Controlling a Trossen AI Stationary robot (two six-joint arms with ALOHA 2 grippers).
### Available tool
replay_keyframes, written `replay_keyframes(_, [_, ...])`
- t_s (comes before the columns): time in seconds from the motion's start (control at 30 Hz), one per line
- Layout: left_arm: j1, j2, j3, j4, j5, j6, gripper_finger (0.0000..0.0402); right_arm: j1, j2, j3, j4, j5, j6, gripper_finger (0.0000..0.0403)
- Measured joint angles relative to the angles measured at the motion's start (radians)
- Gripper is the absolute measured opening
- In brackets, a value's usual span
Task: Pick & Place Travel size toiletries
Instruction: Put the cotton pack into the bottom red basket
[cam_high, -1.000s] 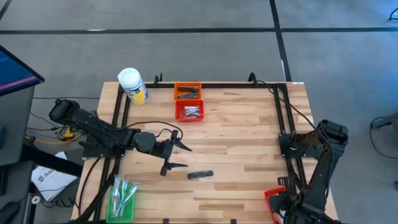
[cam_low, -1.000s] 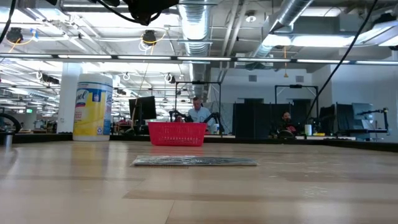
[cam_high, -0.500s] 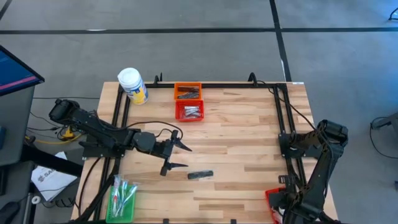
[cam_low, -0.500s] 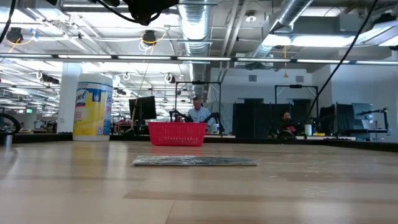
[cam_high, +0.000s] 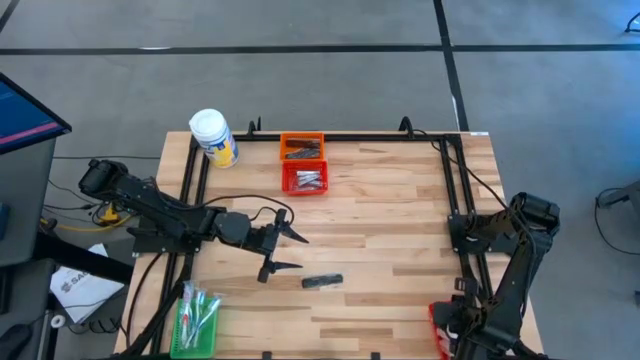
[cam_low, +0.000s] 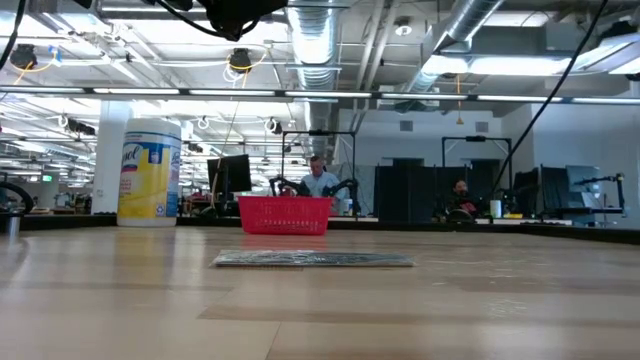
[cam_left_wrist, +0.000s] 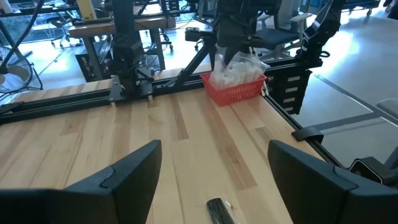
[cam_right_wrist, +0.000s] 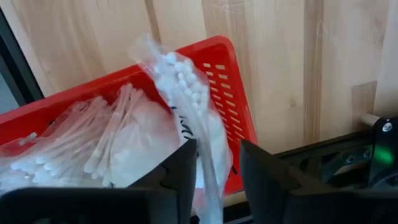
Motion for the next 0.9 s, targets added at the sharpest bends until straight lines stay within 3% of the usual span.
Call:
replay_keyframes(0.27, [0.0,0.0,0.0,0.0,0.0,0.0,0.0285,-0.016,0.0,0.0,0.005,0.0,0.008,0.0152])
replay_keyframes(0.47, [0.0,0.0,0.0,-0.001,0.0,0.0,0.0285,-0.055,0.0,0.0,-0.028,-0.003,0.152,0.02])
replay_keyframes(0.67, [0.0,0.0,0.0,-0.002,0.0,0.0,0.0285,-0.068,0.0,0.052,-0.016,-0.006,0.099,0.0253])
replay_keyframes(0.9, [0.0,0.0,0.0,-0.002,0.0,0.0,0.0285,-0.068,0.0,0.145,-0.052,0.004,0.087,0.026])
